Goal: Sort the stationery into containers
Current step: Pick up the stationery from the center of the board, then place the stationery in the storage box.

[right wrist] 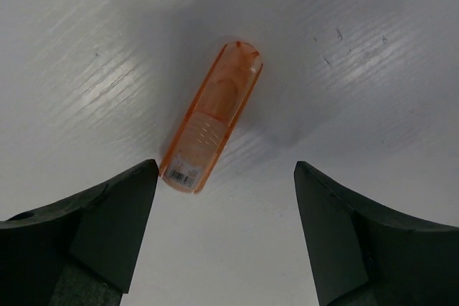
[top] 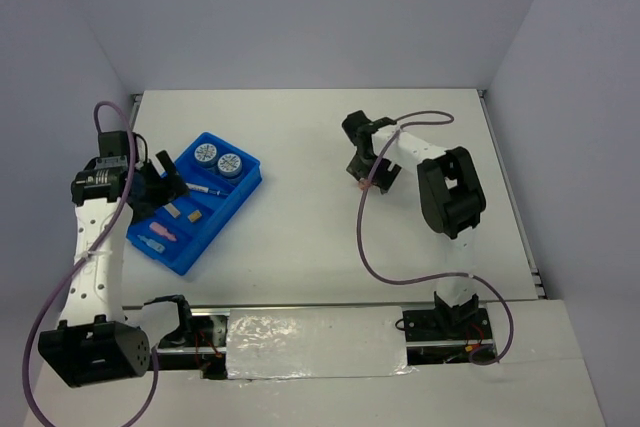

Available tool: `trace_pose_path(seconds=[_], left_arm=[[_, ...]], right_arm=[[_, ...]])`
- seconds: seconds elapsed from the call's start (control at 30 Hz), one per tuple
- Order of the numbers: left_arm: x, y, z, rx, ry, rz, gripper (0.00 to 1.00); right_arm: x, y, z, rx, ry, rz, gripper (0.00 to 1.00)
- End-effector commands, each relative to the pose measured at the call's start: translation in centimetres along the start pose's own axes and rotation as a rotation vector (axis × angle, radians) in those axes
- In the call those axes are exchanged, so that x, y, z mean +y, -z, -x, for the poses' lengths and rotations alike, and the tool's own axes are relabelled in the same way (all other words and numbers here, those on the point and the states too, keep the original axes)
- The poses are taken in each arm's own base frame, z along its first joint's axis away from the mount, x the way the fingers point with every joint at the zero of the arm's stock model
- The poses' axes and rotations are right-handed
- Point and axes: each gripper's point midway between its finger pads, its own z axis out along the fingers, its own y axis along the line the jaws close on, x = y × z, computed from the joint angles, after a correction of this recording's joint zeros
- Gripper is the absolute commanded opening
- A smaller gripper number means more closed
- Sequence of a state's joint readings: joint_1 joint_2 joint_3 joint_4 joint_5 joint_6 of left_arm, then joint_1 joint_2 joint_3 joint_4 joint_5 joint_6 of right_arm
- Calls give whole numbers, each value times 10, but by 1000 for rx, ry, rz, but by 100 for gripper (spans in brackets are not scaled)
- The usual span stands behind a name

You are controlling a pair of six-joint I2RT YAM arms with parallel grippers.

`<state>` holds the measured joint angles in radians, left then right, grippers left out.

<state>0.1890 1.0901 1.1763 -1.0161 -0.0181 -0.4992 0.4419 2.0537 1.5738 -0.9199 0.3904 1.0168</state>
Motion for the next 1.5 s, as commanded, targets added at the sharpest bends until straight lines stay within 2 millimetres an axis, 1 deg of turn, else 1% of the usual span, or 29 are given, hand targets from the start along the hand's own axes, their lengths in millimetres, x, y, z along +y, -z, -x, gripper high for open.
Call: trace_pose_path(seconds=[0.0,0.07,0.1,0.17,0.27,0.3,0.37,0.4,0.43,0.47,0.5,0.53,0.57,0.6,0.63,0.67,0.73,0.77,0.83,0.9,0.93,1.0,1.13,1.2,1.3,1.33,1.4,1.43,1.47], left_arm=[[-13,7,-11,13,-58,-79,99],[-18,7,-15,27,-73,-101,99],[-20,7,-14,27,-79,-106,99],[-23,9,-14,28,-85,-113,99],[-29,13,-13,34,-83,-135,99],[-34,17,-11,30,-86,-152,99],[-43,18,-13,47,-92,-180,99],[-47,18,-13,53,-94,-200,100],[-52,18,-15,65,-96,-220,99],[-59,18,-17,75,-98,-250,99],[-73,20,-20,94,-101,-327,99],[-81,21,-22,107,-102,-366,99],[-92,23,-25,123,-88,-406,99],[-108,27,-26,134,-84,-499,99],[-117,31,-27,141,-76,-551,99],[-124,31,-31,171,-25,-582,99],[-142,39,-28,181,8,-686,99],[-150,42,-31,211,54,-714,99],[-164,53,-21,181,90,-781,99],[-178,63,-23,188,74,-828,99],[-184,68,-22,192,74,-842,99],[-189,69,-23,205,65,-860,99],[-184,60,-27,215,62,-819,95],[-183,58,-31,222,63,-821,88],[-182,58,-36,231,72,-833,82],[-181,57,-37,236,75,-833,79],[-180,57,-39,237,69,-830,72],[-180,58,-38,235,66,-829,57],[-180,58,-38,236,62,-827,50]], right_arm=[[14,-19,-4,6,-30,62,84],[13,-25,-9,22,-24,63,80],[14,-27,-12,43,-20,74,68],[8,-33,-22,70,-10,55,59],[5,-35,-38,112,4,85,37],[12,-33,-36,100,11,133,28],[11,-22,-41,78,68,174,23],[25,-15,-36,40,91,245,18],[28,-9,-38,27,168,290,18],[32,-3,-49,28,237,343,18],[51,18,-41,-35,328,476,17],[59,30,-47,-41,393,551,17],[69,50,-74,20,493,686,17],[82,82,-73,-49,597,827,18],[81,95,-87,-45,664,889,18],[88,141,-110,-36,766,1073,18],[85,179,-136,-43,916,1229,19],[79,208,-159,-30,998,1324,19],[77,235,-175,-15,1045,1402,19],[77,260,-191,22,1054,1470,19],[81,273,-191,15,1041,1514,20],[84,292,-195,65,1002,1575,20],[96,323,-199,50,1009,1640,20],[103,339,-195,24,1009,1660,20],[115,345,-192,12,994,1637,21],[119,338,-194,27,994,1615,20],[125,343,-190,16,987,1618,21],[127,343,-191,18,989,1610,21],[131,337,-192,22,986,1589,21]])
